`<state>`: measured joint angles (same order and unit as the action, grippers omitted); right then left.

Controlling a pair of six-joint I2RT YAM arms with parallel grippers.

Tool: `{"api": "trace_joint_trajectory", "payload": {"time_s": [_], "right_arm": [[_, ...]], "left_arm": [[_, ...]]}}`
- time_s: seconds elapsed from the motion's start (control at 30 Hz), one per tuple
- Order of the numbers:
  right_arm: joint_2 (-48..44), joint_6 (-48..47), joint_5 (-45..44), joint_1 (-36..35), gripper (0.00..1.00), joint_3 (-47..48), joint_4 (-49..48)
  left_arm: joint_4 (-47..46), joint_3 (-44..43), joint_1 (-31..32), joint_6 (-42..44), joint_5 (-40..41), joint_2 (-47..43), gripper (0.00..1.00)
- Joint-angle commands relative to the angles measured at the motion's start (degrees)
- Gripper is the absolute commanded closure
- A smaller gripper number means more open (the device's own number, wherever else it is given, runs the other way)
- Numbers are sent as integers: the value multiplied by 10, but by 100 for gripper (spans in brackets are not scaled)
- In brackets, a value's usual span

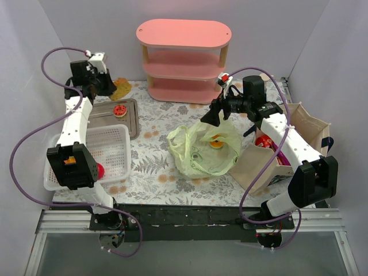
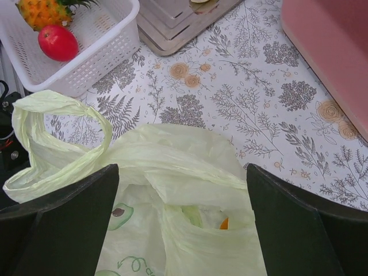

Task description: Untie the knot of the grocery bags and take out the mixed food

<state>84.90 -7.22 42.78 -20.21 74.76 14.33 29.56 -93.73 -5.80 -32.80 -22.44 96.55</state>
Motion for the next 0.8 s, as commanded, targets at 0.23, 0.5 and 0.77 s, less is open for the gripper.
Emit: {"api": "trace_joint_trajectory", "payload": {"time_s": [0.23, 0.5, 0.77], "right_arm": [[-2, 9, 22, 3, 2, -2, -30], [-16, -2, 16, 2, 2, -12, -17], [-25, -24, 5, 2, 2, -14, 9]], "left_arm": [[8, -9, -170, -229, -47, 111, 100], [-20, -15, -185, -258, -80, 208, 100], [-28, -41, -184, -287, -13, 243, 100]]}}
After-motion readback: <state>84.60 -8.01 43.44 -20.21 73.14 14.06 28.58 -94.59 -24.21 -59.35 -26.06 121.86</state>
